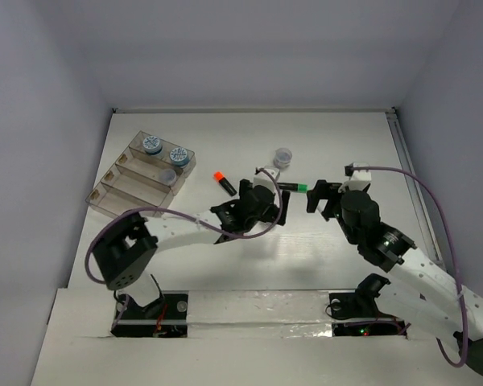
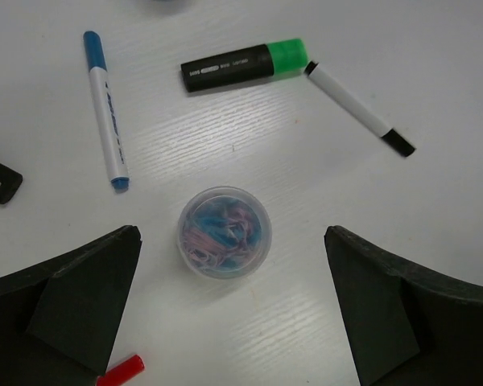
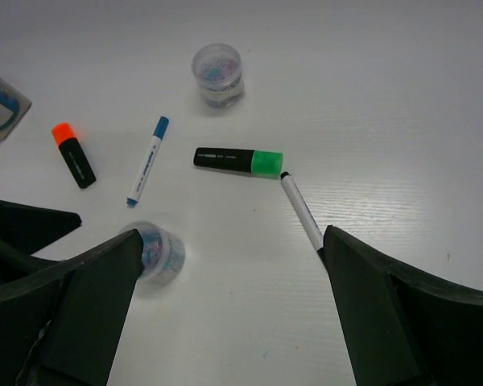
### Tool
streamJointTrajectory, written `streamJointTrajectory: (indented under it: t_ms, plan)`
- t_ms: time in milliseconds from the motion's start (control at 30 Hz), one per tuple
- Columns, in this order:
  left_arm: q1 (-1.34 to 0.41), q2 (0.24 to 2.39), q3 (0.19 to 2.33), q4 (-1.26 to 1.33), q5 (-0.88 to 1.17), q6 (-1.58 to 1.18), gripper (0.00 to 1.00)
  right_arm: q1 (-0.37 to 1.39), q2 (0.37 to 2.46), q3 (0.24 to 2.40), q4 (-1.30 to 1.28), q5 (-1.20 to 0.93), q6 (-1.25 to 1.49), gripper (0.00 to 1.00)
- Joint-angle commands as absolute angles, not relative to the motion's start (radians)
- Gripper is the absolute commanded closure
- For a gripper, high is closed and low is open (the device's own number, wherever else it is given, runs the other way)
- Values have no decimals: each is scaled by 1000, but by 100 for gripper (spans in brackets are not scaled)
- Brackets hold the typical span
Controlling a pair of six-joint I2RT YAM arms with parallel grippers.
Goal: Sort the stationery into containers
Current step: Pick up the stationery from the center of the board.
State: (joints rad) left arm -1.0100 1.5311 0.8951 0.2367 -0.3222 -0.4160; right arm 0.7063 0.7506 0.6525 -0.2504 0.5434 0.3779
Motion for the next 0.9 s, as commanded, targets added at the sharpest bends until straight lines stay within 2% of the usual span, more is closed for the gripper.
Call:
streamJointTrajectory:
  t_ms: [0, 233, 333, 433, 467, 500, 533, 600, 667, 800, 867]
  plan:
    - [-1034, 1617, 983, 198, -425, -345, 1, 704, 709, 632, -210, 592, 403, 0]
    - [-1043, 1750, 1035, 184, -466, -331, 1, 704, 681, 620, -186, 574, 402, 0]
    - [-1043, 1801, 1051, 192, -446, -324, 6, 704, 650, 601, -158, 563, 394, 0]
    - [-1043, 1821, 1043, 218, -425, -331, 23, 704, 647, 603, -158, 561, 391, 0]
    - [-1043, 1822, 1043, 219, -423, -333, 36, 704, 650, 601, -158, 560, 391, 0]
    - [-1043, 1821, 1040, 221, -425, -333, 41, 704, 655, 601, -155, 555, 391, 0]
    - [-1043, 1816, 1039, 219, -428, -333, 52, 704, 666, 601, -152, 546, 391, 0]
    - [-1043, 1799, 1034, 209, -445, -331, 67, 704, 679, 603, -149, 537, 390, 0]
    - [-1043, 1758, 1034, 195, -478, -324, 77, 704, 696, 603, -146, 517, 387, 0]
    - [-977, 1622, 1043, 138, -499, -313, 77, 704, 713, 601, -127, 476, 377, 0]
    - [-878, 1545, 1042, 130, -488, -313, 76, 704, 712, 604, -121, 463, 374, 0]
